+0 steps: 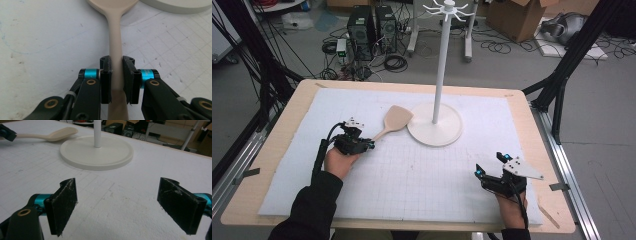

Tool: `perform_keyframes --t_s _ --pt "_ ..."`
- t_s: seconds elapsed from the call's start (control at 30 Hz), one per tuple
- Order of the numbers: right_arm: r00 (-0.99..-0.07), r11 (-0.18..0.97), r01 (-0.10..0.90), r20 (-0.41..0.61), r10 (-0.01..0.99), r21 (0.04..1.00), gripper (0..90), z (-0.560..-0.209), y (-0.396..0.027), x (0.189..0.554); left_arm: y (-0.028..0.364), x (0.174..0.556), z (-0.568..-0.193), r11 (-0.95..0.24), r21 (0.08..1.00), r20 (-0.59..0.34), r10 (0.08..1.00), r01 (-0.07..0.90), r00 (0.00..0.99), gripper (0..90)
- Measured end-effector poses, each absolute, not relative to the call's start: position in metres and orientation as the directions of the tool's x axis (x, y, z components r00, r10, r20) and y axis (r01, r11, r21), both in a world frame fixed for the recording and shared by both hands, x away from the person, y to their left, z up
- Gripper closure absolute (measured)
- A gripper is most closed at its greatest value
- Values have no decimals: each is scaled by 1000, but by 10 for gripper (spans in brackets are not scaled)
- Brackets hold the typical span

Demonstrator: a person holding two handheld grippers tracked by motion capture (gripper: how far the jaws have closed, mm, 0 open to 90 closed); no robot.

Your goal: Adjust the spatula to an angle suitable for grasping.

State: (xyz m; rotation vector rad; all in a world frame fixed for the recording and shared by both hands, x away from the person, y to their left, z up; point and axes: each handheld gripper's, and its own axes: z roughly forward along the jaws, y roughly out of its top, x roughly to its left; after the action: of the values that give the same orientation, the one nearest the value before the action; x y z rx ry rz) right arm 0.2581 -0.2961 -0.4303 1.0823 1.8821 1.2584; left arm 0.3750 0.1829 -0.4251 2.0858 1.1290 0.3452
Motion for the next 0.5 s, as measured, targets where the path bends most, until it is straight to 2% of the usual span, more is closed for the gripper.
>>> perform_keyframes --t_s 0.3,0.5 --pt "-472 214 284 -58 880 935 155 -429 -292 260 196 359 -419 -361 756 -103 758 546 644 775" --pt "-480 220 285 -60 875 933 155 -429 -287 262 199 351 -416 -420 772 -112 649 477 753 774"
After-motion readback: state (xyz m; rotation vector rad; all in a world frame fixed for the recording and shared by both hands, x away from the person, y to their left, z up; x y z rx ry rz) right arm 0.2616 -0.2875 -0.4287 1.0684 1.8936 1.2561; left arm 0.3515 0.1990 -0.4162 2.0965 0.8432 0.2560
